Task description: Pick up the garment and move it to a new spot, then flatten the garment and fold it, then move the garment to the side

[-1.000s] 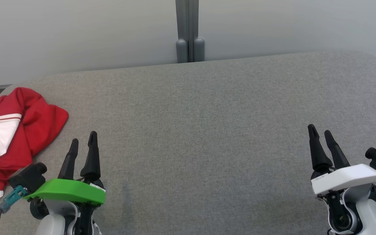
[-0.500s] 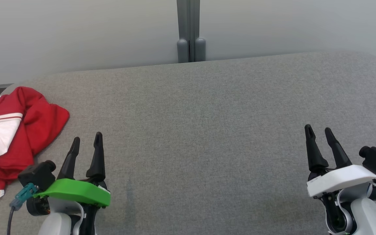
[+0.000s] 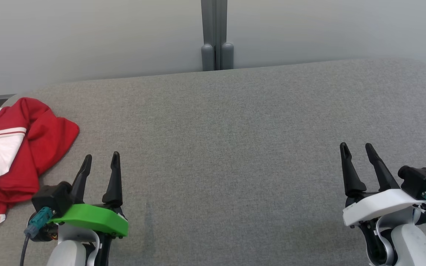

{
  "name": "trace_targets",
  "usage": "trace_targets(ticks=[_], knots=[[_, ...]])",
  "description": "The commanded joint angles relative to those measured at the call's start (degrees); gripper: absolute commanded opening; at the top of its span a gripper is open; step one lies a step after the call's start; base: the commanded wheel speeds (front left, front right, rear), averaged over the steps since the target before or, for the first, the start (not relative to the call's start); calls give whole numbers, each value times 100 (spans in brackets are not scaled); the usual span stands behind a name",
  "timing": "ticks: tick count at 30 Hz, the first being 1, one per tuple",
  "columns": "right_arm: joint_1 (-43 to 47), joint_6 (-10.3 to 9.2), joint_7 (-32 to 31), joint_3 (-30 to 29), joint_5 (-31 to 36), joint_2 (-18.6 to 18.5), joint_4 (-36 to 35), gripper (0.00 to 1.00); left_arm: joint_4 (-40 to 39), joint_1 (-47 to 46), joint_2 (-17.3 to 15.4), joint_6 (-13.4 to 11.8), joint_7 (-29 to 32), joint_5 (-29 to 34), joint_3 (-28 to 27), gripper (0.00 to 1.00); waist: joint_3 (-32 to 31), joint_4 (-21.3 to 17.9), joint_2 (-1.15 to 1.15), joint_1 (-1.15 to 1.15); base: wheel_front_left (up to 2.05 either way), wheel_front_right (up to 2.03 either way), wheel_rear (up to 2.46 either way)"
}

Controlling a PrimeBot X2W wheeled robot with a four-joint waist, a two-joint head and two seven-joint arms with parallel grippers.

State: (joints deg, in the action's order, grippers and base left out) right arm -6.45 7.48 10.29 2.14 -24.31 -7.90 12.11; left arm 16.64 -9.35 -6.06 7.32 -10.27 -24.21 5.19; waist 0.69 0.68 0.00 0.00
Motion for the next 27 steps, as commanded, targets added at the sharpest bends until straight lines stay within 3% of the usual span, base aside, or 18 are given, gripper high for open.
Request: trace_targets(ticks=[1,27], knots=[[-121,2,57,10,143,-36,-8,100,-6,-146,-32,22,-59,152,-1,100,-2,1,0,0,0,0,0],[-105,1,373,24,1129,-5,200,100,330,-162,103,23,-365,1213,-194,100,18,28,0,0,0,0,0]])
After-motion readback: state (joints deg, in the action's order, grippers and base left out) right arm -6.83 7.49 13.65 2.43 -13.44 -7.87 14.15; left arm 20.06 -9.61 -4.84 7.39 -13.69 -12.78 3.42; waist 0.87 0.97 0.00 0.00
